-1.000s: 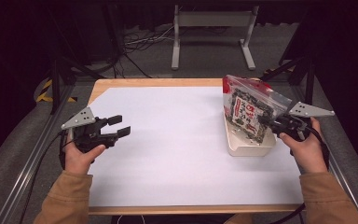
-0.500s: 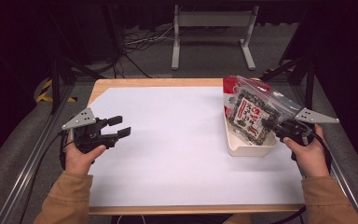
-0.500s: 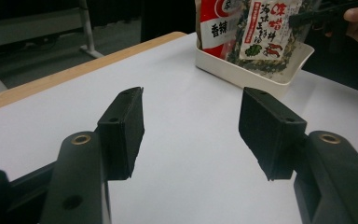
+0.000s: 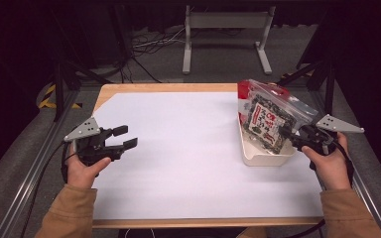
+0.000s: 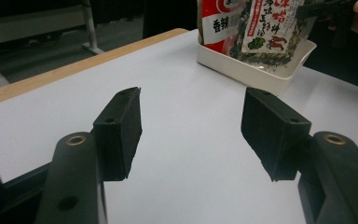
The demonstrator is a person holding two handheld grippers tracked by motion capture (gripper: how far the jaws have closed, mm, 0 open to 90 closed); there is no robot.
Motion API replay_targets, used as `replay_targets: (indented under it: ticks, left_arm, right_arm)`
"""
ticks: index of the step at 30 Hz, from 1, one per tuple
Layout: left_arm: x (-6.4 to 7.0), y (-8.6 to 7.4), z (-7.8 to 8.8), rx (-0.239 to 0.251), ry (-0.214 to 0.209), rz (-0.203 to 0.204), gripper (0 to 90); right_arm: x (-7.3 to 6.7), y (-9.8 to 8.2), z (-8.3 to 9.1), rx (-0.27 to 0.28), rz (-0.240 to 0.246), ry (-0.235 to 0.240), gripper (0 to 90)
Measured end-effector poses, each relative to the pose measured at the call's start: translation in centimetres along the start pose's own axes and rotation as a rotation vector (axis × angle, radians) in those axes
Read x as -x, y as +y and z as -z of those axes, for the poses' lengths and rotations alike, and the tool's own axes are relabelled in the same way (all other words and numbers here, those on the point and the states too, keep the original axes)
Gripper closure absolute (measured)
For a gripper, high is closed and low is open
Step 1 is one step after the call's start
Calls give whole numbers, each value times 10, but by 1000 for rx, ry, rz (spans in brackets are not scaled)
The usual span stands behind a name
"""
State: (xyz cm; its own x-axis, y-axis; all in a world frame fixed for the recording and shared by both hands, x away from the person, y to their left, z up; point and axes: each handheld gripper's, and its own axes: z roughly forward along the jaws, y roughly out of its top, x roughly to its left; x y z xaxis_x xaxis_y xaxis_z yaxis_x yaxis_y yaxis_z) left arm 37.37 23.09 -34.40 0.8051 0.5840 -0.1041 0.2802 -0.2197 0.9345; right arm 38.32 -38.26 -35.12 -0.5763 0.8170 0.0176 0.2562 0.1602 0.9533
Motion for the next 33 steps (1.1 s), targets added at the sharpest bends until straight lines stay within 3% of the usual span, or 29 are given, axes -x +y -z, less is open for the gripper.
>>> replay_targets:
  ticks: [7, 11, 25, 33]
  left_arm:
    - [8, 0, 6, 4, -2, -13, 379]
    - [10, -2, 8, 3, 0, -17, 378]
    - [14, -7, 15, 4, 4, -8, 377]
    - [17, -11, 18, 1, 5, -6, 377]
  right_arm:
    - [-8, 4, 14, 16, -20, -5, 326]
    - [-12, 4, 23, -10, -9, -21, 299]
    - [-31, 4, 51, -34, 7, -60, 285]
    - [-52, 11, 63, -38, 2, 1, 285]
